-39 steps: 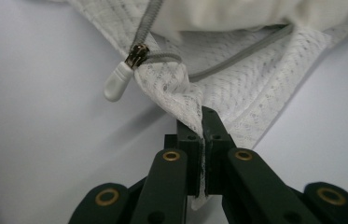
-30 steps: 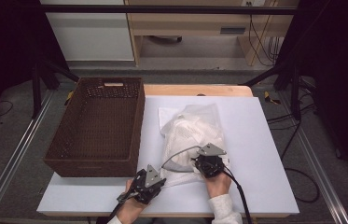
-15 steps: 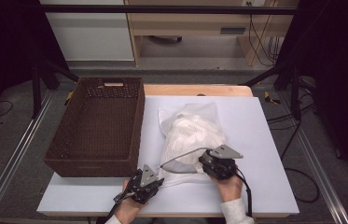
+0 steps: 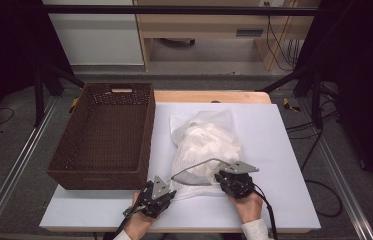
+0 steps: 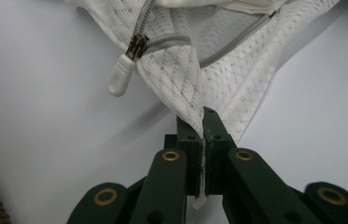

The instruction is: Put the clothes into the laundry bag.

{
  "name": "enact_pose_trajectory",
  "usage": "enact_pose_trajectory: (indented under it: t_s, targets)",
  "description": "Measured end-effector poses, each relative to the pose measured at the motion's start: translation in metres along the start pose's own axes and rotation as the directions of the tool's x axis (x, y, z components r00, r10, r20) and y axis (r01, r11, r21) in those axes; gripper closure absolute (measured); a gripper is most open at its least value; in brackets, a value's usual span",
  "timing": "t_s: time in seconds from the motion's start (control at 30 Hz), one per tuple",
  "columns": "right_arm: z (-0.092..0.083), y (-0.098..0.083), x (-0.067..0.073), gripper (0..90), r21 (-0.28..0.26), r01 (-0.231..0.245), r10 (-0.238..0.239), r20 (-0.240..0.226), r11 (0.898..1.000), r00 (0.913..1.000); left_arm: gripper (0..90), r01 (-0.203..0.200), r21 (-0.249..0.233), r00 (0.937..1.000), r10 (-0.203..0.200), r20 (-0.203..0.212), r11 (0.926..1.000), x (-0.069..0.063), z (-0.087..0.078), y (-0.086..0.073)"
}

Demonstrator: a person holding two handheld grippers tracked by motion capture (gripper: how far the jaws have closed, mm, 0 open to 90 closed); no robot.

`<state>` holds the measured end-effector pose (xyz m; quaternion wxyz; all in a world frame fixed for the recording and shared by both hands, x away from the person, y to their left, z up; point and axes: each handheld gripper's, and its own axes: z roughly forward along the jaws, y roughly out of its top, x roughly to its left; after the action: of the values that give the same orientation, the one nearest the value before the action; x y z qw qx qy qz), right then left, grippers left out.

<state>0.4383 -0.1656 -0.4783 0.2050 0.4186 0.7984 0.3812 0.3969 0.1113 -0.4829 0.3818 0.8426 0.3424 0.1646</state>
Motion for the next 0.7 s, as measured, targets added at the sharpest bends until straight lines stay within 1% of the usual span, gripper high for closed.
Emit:
enact_pose_trajectory:
  t_s: [0.03, 0.13, 0.17, 0.23, 0.27, 0.3, 0.33, 0.4, 0.47, 0.53, 0.6, 0.63, 0.67, 0.7]
  targets:
    - [0.004, 0.002, 0.001, 84.2, 0.011, 0.028, -0.028, 0.011, 1.000, 0.9996, 87.3, 0.001, -0.002, 1.0000, -0.001, 0.001, 1.0000, 0.000, 0.000, 0.000]
    - [0.009, 0.011, 0.004, 85.4, 0.023, 0.013, -0.014, 0.020, 1.000, 0.9997, 87.3, -0.003, -0.008, 1.0000, 0.003, 0.007, 1.0000, -0.001, -0.002, 0.003]
    - [0.009, 0.015, 0.007, 85.4, 0.008, 0.017, -0.018, 0.025, 1.000, 0.9995, 87.4, -0.005, -0.008, 0.9999, 0.005, 0.010, 1.0000, -0.001, -0.003, 0.004]
    - [0.012, 0.021, 0.014, 85.5, -0.009, 0.025, -0.025, 0.015, 1.000, 0.9996, 87.5, -0.007, -0.007, 0.9999, 0.008, 0.011, 0.9999, -0.001, -0.003, 0.005]
    - [0.018, 0.023, 0.018, 85.5, -0.022, 0.045, -0.044, 0.017, 0.999, 0.9989, 87.6, -0.008, -0.005, 0.9999, 0.008, 0.013, 1.0000, -0.001, -0.003, 0.005]
    - [0.024, 0.024, 0.019, 85.5, -0.023, 0.054, -0.054, 0.024, 0.998, 0.9983, 87.6, -0.011, -0.003, 0.9999, 0.011, 0.013, 0.9999, -0.002, -0.004, 0.005]
    - [0.033, 0.025, 0.018, 85.5, -0.027, 0.048, -0.047, 0.037, 0.998, 0.9982, 87.7, -0.015, -0.001, 0.9998, 0.015, 0.014, 0.9999, -0.002, -0.004, 0.005]
    - [0.041, 0.027, 0.014, 85.7, -0.059, 0.019, -0.015, 0.068, 0.998, 0.9976, 87.7, -0.022, 0.005, 0.9996, 0.022, 0.017, 0.9997, -0.003, -0.005, 0.005]
    - [0.047, 0.029, 0.011, 85.8, -0.068, 0.009, -0.001, 0.118, 0.998, 0.9930, 87.8, -0.024, 0.006, 0.9994, 0.024, 0.027, 0.9997, -0.004, -0.006, 0.004]
    - [0.053, 0.032, 0.003, 85.9, -0.071, -0.001, 0.014, 0.188, 0.997, 0.9822, 87.8, -0.034, 0.015, 0.9991, 0.033, 0.025, 0.9993, -0.005, -0.007, 0.003]
    - [0.056, 0.035, -0.002, 85.9, -0.075, -0.017, 0.033, 0.222, 0.997, 0.9745, 87.7, -0.033, 0.010, 0.9990, 0.033, 0.031, 0.9994, -0.005, -0.007, 0.003]
    - [0.058, 0.035, -0.006, 85.7, -0.081, -0.033, 0.051, 0.224, 0.996, 0.9734, 87.7, -0.032, 0.010, 0.9990, 0.032, 0.033, 0.9994, -0.005, -0.007, 0.003]
    - [0.058, 0.035, -0.007, 85.5, -0.085, -0.051, 0.068, 0.217, 0.995, 0.9737, 87.7, -0.029, 0.012, 0.9988, 0.028, 0.039, 0.9995, -0.004, -0.007, 0.003]
    - [0.057, 0.035, -0.008, 85.1, -0.085, -0.045, 0.062, 0.212, 0.995, 0.9752, 87.7, -0.027, 0.010, 0.9988, 0.027, 0.040, 0.9996, -0.003, -0.006, 0.003]
